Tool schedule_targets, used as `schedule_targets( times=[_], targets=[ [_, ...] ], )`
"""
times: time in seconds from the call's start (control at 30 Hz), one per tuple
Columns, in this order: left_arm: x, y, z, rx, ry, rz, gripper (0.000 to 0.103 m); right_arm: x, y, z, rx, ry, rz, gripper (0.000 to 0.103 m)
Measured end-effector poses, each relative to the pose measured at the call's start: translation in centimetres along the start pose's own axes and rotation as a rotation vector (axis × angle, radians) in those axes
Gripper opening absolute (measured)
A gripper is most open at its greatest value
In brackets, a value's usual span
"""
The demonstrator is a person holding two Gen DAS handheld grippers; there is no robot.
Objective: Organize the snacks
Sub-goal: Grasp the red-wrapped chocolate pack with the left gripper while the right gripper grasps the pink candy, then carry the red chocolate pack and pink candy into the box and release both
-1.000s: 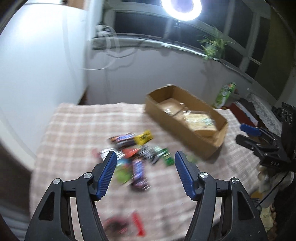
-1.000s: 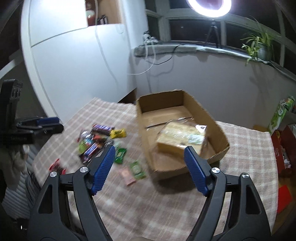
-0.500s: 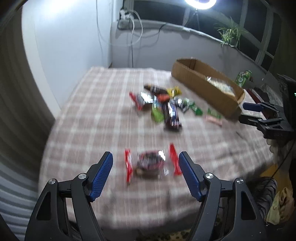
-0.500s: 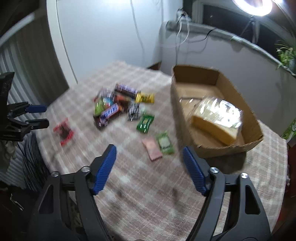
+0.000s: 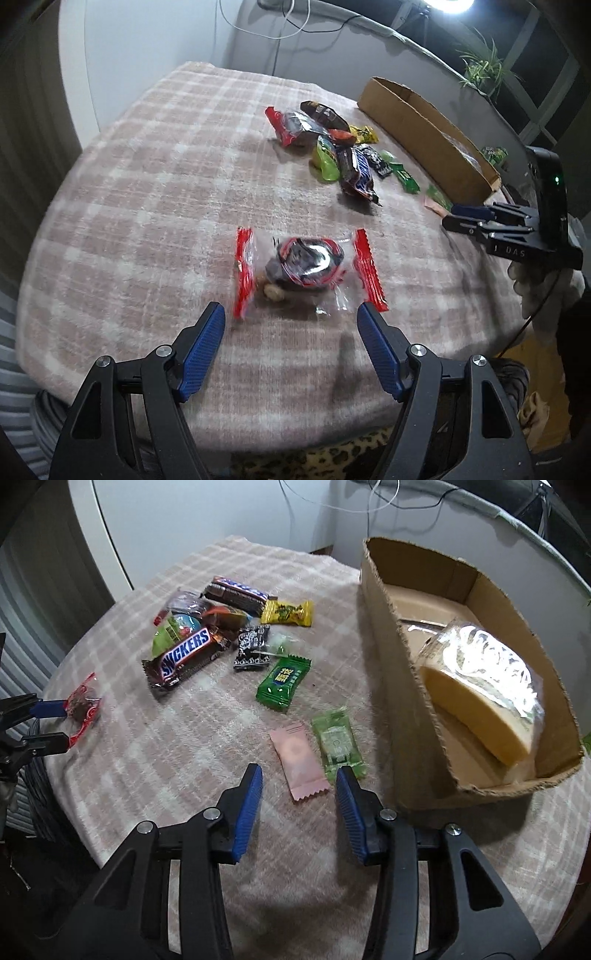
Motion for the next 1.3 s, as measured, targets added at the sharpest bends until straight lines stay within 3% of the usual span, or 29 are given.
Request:
schedule_targets(
  times=[0.2,0.53,0.73,0.83,0.9,0.97,1.3],
  targets=[
    [0.8,-0.1,1.6,-0.012,-0.016,-0.007,0.074,0.6,0.2,0.5,0.013,0.003,0.031,0.043],
    [2.1,-1.6,2.3,0.204,-0.069,0.121,0.075,1.5,1.0,1.3,-0.028,0.017,0.010,0.037],
    [2.4,-1.4,3.0,0.202,-0.082,0.127,0.074,1.7,1.3,1.4,-0.035,0.015,0.006,0.031],
    [2.3,-1.2,3.0,0.190,-0.086,0.125,0.062,1.8,1.3,1.5,-0.035,0.016,0.006,0.027],
    [2.2,-1.3,3.0,0.187,-0.090,0.121,0.049,1.8,1.4,1.6,-0.034,0.017,0.010,0.023],
    [2.1,-1.2,3.1,0.185,-0.092,0.118,0.043,1.9,1.4,1.6,-0.034,0.018,0.008,0.023],
    [1.5,-1.1,3.2,0.133,-0.099,0.086,0.039,1.0,1.6,1.4,-0.017,-0.011,0.013,0.022]
  ],
)
Point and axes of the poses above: each gripper's, at about its wrist camera, not at the fingertips, and x roughly the way its jaws point, y to its left, z to its top, the point moved 7 cm from there along x, roughly the way its jaws point, and after that the axes turned 11 degrees about z, right-handed, at the moved point
